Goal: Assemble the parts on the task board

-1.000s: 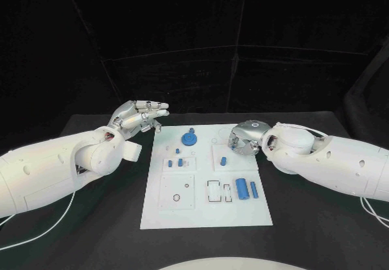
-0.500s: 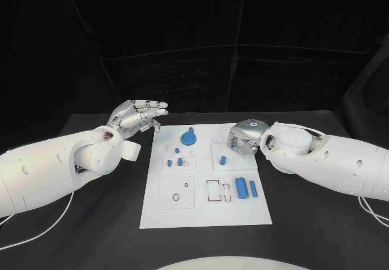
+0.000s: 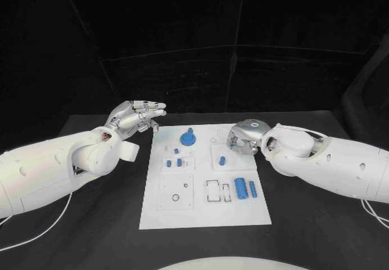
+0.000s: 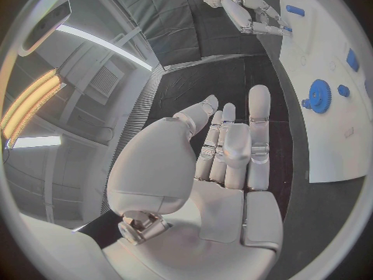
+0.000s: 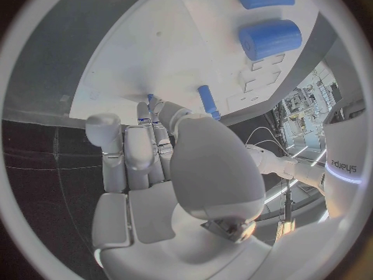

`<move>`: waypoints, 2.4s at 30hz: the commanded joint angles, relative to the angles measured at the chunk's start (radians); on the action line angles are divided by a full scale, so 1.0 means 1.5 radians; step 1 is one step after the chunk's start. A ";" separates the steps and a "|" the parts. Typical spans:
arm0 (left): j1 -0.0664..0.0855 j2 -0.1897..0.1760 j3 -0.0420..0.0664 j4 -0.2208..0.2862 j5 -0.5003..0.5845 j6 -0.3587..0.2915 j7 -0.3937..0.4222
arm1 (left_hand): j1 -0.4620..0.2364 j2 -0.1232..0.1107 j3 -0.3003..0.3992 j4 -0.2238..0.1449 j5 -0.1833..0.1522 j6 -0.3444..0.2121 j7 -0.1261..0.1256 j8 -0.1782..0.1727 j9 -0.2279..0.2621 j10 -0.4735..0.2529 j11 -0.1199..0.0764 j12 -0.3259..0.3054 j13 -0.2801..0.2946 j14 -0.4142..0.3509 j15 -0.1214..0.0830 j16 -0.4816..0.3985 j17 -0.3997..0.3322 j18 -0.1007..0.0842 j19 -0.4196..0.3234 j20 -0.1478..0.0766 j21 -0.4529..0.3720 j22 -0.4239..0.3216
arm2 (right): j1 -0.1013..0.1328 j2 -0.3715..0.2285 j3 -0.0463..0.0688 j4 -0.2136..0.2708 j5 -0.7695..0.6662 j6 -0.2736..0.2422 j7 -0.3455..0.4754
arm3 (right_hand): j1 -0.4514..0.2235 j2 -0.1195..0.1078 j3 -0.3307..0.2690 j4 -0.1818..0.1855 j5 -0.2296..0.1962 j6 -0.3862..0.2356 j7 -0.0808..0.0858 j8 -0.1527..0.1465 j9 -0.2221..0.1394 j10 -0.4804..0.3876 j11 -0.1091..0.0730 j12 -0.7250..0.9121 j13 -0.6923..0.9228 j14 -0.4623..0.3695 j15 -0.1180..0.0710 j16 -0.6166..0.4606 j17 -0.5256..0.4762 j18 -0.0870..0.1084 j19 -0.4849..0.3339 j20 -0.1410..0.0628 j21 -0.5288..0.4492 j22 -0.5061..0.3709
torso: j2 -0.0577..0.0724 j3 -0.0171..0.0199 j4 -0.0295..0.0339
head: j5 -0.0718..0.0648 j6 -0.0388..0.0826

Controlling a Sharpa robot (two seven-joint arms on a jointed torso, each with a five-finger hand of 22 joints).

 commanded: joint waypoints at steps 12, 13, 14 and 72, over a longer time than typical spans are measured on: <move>0.001 -0.002 0.001 -0.001 0.004 0.008 0.000 | -0.004 -0.001 -0.005 -0.002 0.004 0.001 0.002 0.003 -0.001 -0.003 0.001 0.004 -0.001 -0.005 -0.001 -0.004 -0.002 0.009 -0.004 -0.001 -0.006 -0.002 | 0.002 -0.052 0.002 0.078 0.060 -0.083 0.008 | -0.007 0.001 0.012 -0.004 0.002 0.006 0.001 0.000 0.000 0.004 0.002 -0.007 0.000 0.020 -0.005 0.007 0.003 -0.011 0.002 -0.003 0.010 0.011 | -0.001 -0.0003 -0.0001 | -0.001 0.001; 0.001 -0.002 0.001 -0.001 0.004 0.008 -0.001 | -0.004 -0.001 -0.005 -0.002 0.004 0.001 0.002 0.003 -0.001 -0.003 0.001 0.004 -0.001 -0.005 -0.001 -0.004 -0.002 0.009 -0.004 -0.001 -0.006 -0.002 | 0.002 -0.056 0.002 0.089 0.065 -0.086 0.009 | -0.007 0.000 0.012 -0.004 0.002 0.006 0.001 0.000 0.000 0.004 0.002 -0.007 0.000 0.020 -0.005 0.007 0.003 -0.011 0.002 -0.003 0.011 0.011 | -0.001 -0.0002 -0.0003 | 0.000 0.001; 0.001 -0.002 0.001 -0.001 0.004 0.008 -0.001 | -0.005 -0.001 -0.006 -0.002 0.004 0.000 0.002 0.003 -0.001 -0.004 0.001 0.004 -0.001 -0.005 -0.001 -0.004 -0.002 0.009 -0.004 -0.001 -0.006 -0.002 | 0.002 -0.058 0.003 0.096 0.068 -0.087 0.009 | -0.007 0.000 0.012 -0.004 0.002 0.006 0.001 0.000 0.000 0.004 0.002 -0.007 0.000 0.020 -0.005 0.007 0.003 -0.011 0.002 -0.003 0.011 0.011 | -0.001 -0.0002 -0.0003 | 0.000 0.001; 0.001 0.012 0.001 0.001 0.004 0.011 -0.008 | -0.004 -0.001 -0.006 -0.002 0.004 -0.001 0.003 0.003 -0.002 -0.006 0.002 0.004 -0.001 -0.005 -0.001 -0.005 -0.003 0.009 -0.003 -0.001 -0.008 -0.003 | -0.056 0.105 -0.019 0.109 0.075 0.008 0.036 | -0.014 -0.002 0.018 -0.007 0.008 0.003 0.005 -0.005 -0.002 0.000 0.006 -0.016 -0.001 0.019 -0.002 0.010 0.003 -0.011 -0.003 -0.002 0.016 0.014 | 0.000 -0.0008 0.0002 | 0.063 -0.033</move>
